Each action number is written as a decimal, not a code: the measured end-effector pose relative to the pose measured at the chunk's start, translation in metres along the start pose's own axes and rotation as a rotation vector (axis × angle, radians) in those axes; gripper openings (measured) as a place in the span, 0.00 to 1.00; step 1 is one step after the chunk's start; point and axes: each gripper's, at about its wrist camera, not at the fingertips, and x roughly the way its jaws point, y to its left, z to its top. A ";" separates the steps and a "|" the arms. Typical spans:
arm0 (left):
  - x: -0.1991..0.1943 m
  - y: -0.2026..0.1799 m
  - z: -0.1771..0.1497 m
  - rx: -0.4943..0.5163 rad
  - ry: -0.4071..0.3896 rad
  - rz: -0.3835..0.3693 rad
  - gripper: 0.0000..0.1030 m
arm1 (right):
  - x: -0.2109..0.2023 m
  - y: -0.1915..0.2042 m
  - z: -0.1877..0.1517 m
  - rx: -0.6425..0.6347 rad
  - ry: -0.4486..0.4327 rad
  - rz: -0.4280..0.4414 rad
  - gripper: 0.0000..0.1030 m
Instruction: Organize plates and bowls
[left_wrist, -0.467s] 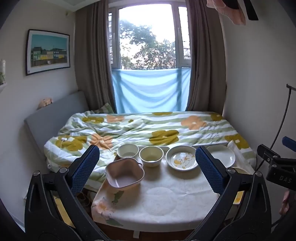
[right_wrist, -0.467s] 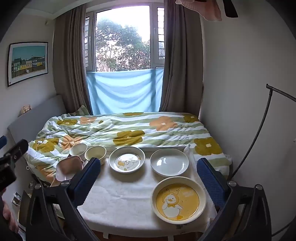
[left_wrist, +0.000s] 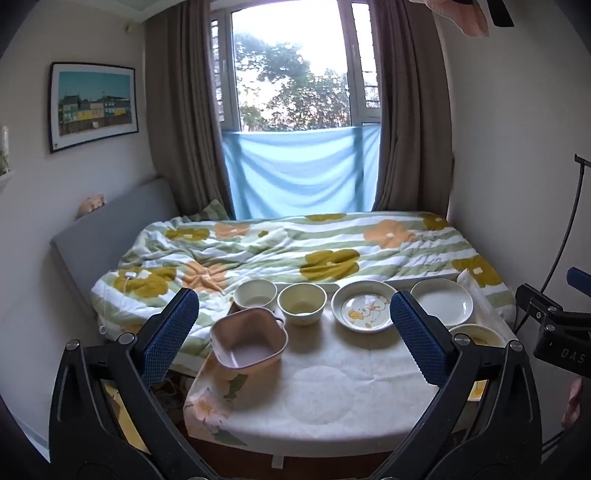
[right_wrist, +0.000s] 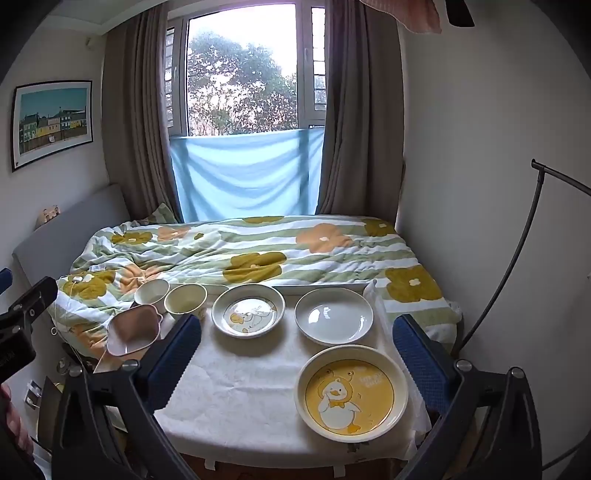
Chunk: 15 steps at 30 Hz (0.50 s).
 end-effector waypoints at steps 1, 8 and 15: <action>0.000 0.000 0.000 -0.001 0.000 -0.005 1.00 | 0.000 0.000 0.000 0.000 0.000 0.000 1.00; 0.001 -0.002 -0.002 0.003 0.011 0.000 1.00 | 0.000 0.001 0.000 0.000 0.006 0.002 1.00; 0.001 -0.001 -0.002 0.003 0.014 -0.005 1.00 | 0.001 0.001 -0.001 0.000 0.009 -0.001 1.00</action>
